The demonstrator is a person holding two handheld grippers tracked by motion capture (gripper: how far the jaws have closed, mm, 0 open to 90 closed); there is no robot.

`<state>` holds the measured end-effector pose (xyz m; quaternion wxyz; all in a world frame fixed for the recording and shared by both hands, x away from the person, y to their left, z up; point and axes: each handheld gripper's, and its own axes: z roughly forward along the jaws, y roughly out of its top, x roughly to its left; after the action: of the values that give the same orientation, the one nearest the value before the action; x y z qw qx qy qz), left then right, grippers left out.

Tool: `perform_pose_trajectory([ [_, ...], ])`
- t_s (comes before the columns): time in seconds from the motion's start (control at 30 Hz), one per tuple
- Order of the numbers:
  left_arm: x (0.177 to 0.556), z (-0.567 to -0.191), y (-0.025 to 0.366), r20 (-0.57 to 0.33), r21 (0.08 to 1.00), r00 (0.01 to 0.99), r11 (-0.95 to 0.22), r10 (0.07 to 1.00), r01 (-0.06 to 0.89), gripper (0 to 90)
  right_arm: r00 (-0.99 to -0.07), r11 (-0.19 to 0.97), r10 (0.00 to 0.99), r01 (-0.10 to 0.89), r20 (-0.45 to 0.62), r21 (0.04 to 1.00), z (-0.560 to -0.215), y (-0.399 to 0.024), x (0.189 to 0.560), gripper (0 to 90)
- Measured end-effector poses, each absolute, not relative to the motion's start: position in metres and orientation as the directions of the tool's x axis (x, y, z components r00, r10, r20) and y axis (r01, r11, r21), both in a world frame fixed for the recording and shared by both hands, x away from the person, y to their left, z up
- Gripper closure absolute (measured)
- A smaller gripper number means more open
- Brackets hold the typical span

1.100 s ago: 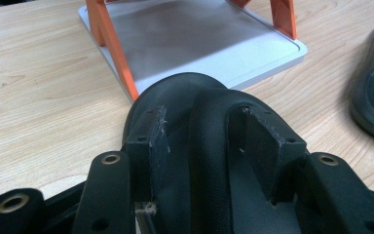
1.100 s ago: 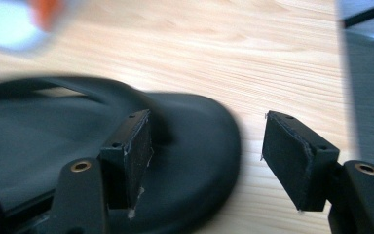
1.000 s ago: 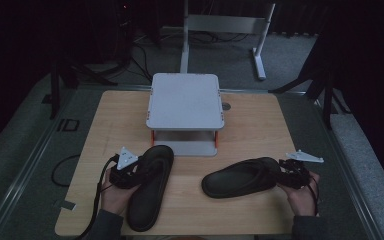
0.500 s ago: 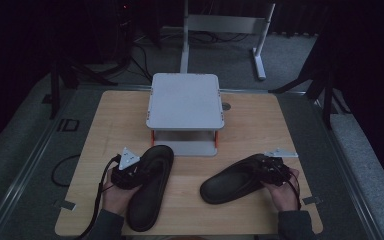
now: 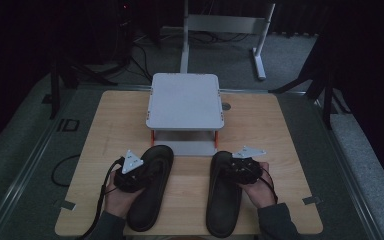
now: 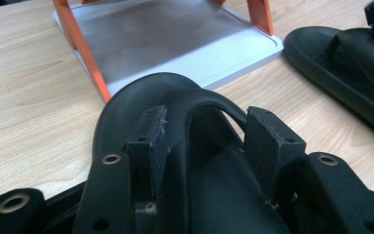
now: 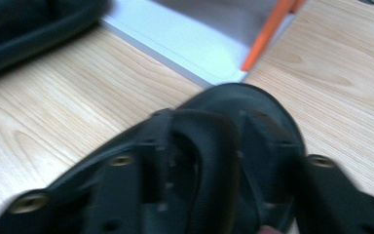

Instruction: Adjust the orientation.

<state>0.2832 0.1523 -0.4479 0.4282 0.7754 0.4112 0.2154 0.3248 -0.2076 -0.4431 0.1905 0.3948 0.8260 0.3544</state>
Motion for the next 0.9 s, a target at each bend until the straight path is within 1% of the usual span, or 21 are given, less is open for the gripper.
perform_pose_trajectory([
  [0.03, 0.281, -0.447, 0.152, -0.017, 0.842, 0.573, -0.297, 0.819, 0.45, 51.2, -0.603, 0.435, 0.797, 0.528, -0.039, 0.729, -0.443, -0.209, 0.325, 46.2],
  [0.13, 0.276, -0.446, 0.149, -0.012, 0.843, 0.583, -0.306, 0.813, 0.443, 51.4, -0.595, 0.446, 0.802, 0.545, -0.047, 0.71, -0.446, -0.213, 0.325, 44.3],
  [0.2, 0.274, -0.447, 0.149, -0.004, 0.841, 0.585, -0.314, 0.811, 0.441, 51.3, -0.595, 0.425, 0.804, 0.579, 0.004, 0.696, -0.452, -0.217, 0.327, 45.8],
  [0.23, 0.274, -0.447, 0.149, -0.004, 0.84, 0.583, -0.314, 0.812, 0.443, 51.2, -0.594, 0.438, 0.805, 0.592, -0.001, 0.677, -0.453, -0.217, 0.328, 45.8],
  [0.27, 0.274, -0.448, 0.15, -0.001, 0.838, 0.581, -0.317, 0.814, 0.445, 51.0, -0.593, 0.454, 0.805, 0.601, -0.013, 0.658, -0.456, -0.217, 0.329, 47.1],
  [0.3, 0.274, -0.449, 0.151, -0.002, 0.838, 0.578, -0.314, 0.816, 0.446, 50.7, -0.597, 0.46, 0.802, 0.608, -0.011, 0.647, -0.459, -0.216, 0.329, 52.3],
  [0.33, 0.274, -0.45, 0.153, -0.002, 0.836, 0.572, -0.312, 0.82, 0.451, 50.4, -0.604, 0.468, 0.797, 0.613, -0.004, 0.636, -0.462, -0.215, 0.329, 59.5],
  [0.37, 0.275, -0.451, 0.155, -0.006, 0.835, 0.567, -0.308, 0.824, 0.456, 50.3, -0.607, 0.468, 0.795, 0.605, -0.008, 0.644, -0.463, -0.214, 0.327, 63.6],
  [0.4, 0.274, -0.452, 0.158, -0.007, 0.835, 0.564, -0.306, 0.825, 0.457, 49.9, -0.606, 0.47, 0.795, 0.59, -0.024, 0.656, -0.463, -0.214, 0.325, 64.8],
  [0.5, 0.273, -0.454, 0.166, -0.014, 0.837, 0.554, -0.294, 0.832, 0.462, 49.5, -0.606, 0.444, 0.795, 0.578, -0.004, 0.684, -0.457, -0.212, 0.319, 66.6],
  [0.63, 0.271, -0.459, 0.173, -0.028, 0.83, 0.545, -0.284, 0.838, 0.48, 49.4, -0.636, 0.454, 0.771, 0.533, -0.015, 0.714, -0.447, -0.2, 0.315, 67.5],
  [0.8, 0.273, -0.471, 0.18, -0.039, 0.819, 0.533, -0.279, 0.845, 0.502, 48.8, -0.678, 0.486, 0.735, 0.502, -0.024, 0.716, -0.447, -0.174, 0.326, 67.7],
  [0.9, 0.275, -0.476, 0.185, -0.073, 0.807, 0.526, -0.26, 0.847, 0.531, 50.4, -0.668, 0.469, 0.744, 0.518, -0.004, 0.715, -0.45, -0.162, 0.335, 67.8],
])
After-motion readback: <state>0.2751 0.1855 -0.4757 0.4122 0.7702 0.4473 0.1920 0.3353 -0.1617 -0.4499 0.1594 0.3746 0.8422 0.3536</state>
